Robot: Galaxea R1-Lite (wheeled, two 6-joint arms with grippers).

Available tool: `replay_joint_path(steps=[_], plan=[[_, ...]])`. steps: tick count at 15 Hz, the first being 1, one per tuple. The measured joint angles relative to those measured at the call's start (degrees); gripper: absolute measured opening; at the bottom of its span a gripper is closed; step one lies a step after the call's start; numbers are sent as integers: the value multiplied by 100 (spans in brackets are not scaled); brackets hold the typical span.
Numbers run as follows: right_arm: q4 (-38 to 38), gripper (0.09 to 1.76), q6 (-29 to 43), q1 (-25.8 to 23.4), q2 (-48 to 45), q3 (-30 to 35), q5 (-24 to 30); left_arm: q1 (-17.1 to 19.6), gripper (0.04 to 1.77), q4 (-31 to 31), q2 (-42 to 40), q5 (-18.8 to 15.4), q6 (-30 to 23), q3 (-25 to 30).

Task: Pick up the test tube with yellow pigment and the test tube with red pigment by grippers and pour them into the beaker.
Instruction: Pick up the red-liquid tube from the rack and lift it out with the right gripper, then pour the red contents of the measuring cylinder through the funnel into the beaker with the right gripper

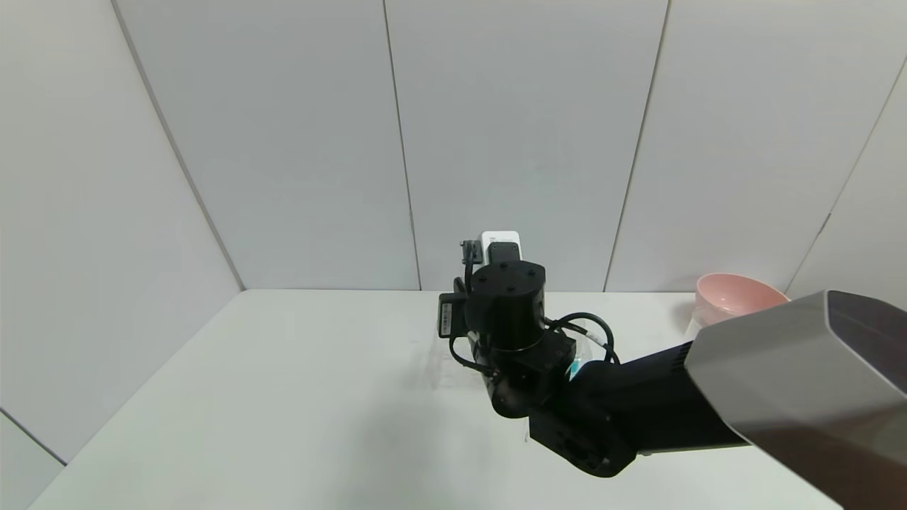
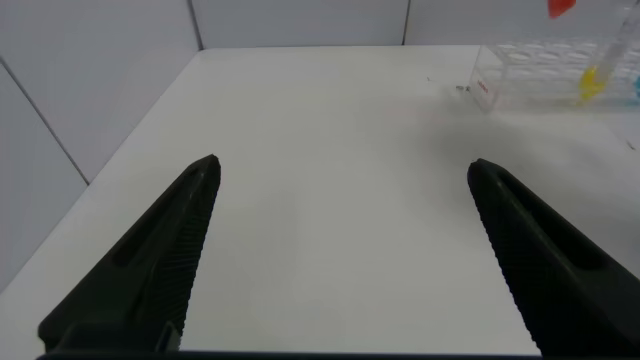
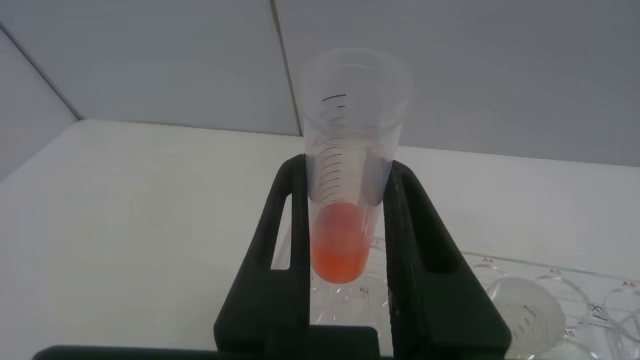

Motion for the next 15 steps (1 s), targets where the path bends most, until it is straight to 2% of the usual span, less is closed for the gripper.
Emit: replay_joint_path(steps=[3,7,12,15], plan=[[-5,50,-65,-157,-441,304,-34,0,176,0,0,0,0,0],[-87,50,-390,-877,-1452,1492,-32,0,176,0,0,0,0,0],[-156,50,-653,-2395,-2658,2790,78,0,176,0,0,0,0,0],[-823,50,-1081,-3549,-3123,3490,962,0,176,0,0,0,0,0]])
